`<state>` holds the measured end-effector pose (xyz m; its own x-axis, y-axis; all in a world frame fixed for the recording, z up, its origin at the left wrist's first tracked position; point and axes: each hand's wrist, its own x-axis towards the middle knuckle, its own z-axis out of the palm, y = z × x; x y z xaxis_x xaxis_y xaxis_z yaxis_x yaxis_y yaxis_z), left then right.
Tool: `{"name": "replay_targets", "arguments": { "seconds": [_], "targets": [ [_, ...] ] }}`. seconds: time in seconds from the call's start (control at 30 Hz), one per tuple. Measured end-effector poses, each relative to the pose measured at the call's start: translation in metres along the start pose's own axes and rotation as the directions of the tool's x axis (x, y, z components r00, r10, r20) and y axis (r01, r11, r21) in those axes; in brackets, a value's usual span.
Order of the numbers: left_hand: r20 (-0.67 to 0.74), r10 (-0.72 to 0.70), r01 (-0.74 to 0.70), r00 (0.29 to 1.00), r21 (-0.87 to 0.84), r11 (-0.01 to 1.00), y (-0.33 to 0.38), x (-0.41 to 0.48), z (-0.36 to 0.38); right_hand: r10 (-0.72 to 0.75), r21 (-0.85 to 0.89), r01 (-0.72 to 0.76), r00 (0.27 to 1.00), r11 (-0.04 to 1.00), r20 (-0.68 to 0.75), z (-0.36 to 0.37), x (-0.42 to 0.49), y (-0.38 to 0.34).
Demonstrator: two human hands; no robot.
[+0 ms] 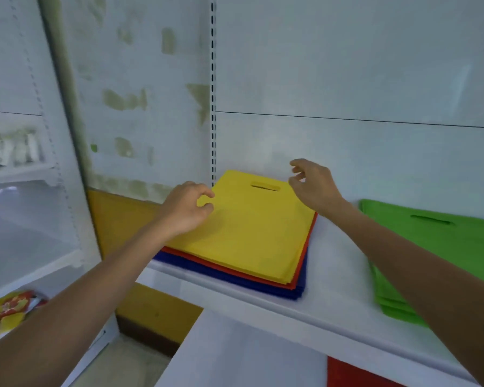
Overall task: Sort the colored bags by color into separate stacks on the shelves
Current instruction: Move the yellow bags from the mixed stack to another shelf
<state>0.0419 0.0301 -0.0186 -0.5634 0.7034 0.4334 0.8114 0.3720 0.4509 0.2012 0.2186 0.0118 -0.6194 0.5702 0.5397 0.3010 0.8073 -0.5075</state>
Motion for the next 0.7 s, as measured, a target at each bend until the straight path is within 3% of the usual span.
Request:
{"name": "replay_targets", "arguments": {
  "seconds": [0.17,0.33,0.43,0.53,0.7],
  "targets": [
    [0.111,0.056,-0.057,0.992,0.006,0.998,-0.047,0.033,0.002,0.259,-0.080,-0.276,0.950,0.958,-0.174,-0.004,-0.007,0.007],
    [0.349,-0.055,0.060,0.935,-0.002,0.998,-0.070,0.046,0.012,0.475,-0.211,-0.511,0.857,0.833,-0.199,0.019,-0.030,-0.007],
    [0.261,-0.034,0.056,0.965,-0.080,0.995,-0.070,0.041,0.015,0.608,-0.288,-0.638,0.769,0.714,-0.196,0.044,-0.046,-0.009],
    [0.091,-0.022,0.039,0.996,-0.195,0.980,-0.074,0.036,0.019,0.653,-0.141,-0.706,0.700,0.694,-0.289,0.058,-0.058,-0.006],
    [-0.064,0.035,-0.051,0.997,-0.270,0.961,-0.081,0.035,0.025,0.575,-0.078,-0.650,0.716,0.756,-0.396,0.056,-0.062,-0.015]
  ]
}}
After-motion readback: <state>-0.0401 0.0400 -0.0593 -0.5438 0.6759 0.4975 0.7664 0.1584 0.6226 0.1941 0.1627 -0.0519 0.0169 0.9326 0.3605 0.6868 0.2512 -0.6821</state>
